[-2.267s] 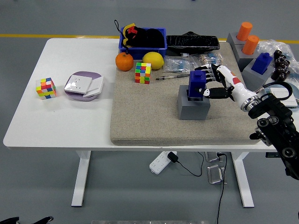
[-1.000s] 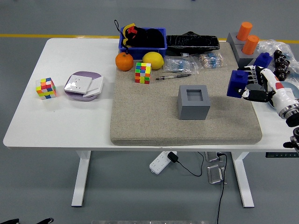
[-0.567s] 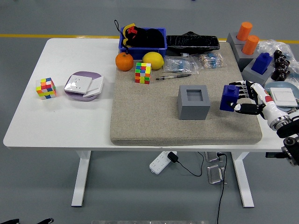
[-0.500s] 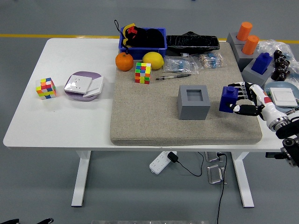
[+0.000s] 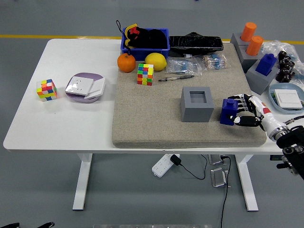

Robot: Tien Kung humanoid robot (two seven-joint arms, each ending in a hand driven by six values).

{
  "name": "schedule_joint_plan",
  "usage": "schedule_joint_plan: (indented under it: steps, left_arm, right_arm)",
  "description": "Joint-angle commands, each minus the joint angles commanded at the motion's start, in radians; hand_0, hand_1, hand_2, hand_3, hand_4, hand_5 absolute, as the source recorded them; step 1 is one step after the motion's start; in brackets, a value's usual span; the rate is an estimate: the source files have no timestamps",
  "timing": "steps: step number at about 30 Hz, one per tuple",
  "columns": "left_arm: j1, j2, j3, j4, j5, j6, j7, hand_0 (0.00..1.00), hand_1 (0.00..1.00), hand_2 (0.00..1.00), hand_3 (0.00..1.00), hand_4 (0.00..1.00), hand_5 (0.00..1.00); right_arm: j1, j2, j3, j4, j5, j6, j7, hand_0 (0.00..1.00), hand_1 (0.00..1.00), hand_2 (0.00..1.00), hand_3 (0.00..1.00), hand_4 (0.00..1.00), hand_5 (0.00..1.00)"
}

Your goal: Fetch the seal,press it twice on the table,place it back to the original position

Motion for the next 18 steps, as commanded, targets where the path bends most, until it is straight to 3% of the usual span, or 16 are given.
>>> schedule_joint_plan:
  steps: [9,18]
  left_arm:
    - [0.002,-0.001,0.001,0.000,-0.002,0.000,0.000,0.812,0.784,0.763,0.801,0.680,0.422]
    - [0.002,0.001,0.003,0.000,-0.006,0.000,-0.002,0.812,0.784,0.763,0.801,0.680,0.422]
  right_arm:
    - [-0.005,0.000,-0.014,-0.021,0.000,-0.001,0.000,0.607,0.447,0.432,0.439,0.695,0.002]
    - [0.003,-0.009,0.016,0.043,-0.005,0.001,-0.002,0.606,0.445,0.431,0.436,0.694,0.002]
